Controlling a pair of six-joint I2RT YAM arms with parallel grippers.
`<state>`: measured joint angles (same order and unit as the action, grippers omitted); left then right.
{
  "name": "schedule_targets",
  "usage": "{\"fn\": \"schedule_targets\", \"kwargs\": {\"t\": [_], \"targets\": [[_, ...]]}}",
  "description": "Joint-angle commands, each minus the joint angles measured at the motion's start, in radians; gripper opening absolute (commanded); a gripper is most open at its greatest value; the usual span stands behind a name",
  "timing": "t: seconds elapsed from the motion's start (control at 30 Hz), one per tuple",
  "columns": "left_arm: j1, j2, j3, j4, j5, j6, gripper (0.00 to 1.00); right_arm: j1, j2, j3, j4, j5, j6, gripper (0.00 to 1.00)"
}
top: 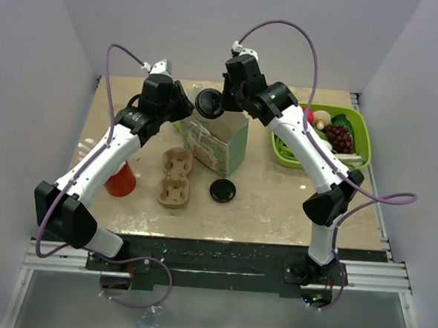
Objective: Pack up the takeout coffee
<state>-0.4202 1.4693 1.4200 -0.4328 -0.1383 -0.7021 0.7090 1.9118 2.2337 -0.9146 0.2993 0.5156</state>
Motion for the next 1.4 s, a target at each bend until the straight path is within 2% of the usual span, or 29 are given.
{"fn": "schedule_targets", "kwargs": {"t": [0.0,0.07,0.13,0.17,0.27,0.37,0.63,0.73,1.37], "targets": [[0.003,-0.078,0.03,0.071,-0.018,0.07,0.48,0.009,0.042,0.093,-0.015,0.067,0.017,0.0],[0.006,-0.096,0.031,0.069,-0.05,0.081,0.6,0.01,0.053,0.095,-0.012,0.081,0.023,0.0],[0.011,-0.125,0.027,0.068,-0.078,0.081,0.66,0.012,0.064,0.093,-0.009,0.096,0.024,0.0],[0.014,-0.132,0.019,0.072,-0.107,0.081,0.75,0.012,0.069,0.093,-0.01,0.098,0.024,0.0],[0.037,-0.139,0.017,0.069,-0.123,0.087,0.91,0.012,0.092,0.093,-0.004,0.1,0.026,0.0],[0.07,-0.118,0.022,0.072,-0.084,0.107,1.0,0.012,0.124,0.113,-0.009,0.104,0.032,0.0],[0.12,-0.011,-0.012,0.196,0.198,0.158,1.0,0.017,0.197,0.158,-0.015,0.095,0.05,0.0],[0.121,0.014,-0.023,0.229,0.232,0.161,0.99,0.018,0.219,0.176,-0.017,0.113,0.055,0.0],[0.123,0.059,-0.059,0.243,0.23,0.176,0.83,0.023,0.329,0.196,-0.027,0.08,0.104,0.0]]}}
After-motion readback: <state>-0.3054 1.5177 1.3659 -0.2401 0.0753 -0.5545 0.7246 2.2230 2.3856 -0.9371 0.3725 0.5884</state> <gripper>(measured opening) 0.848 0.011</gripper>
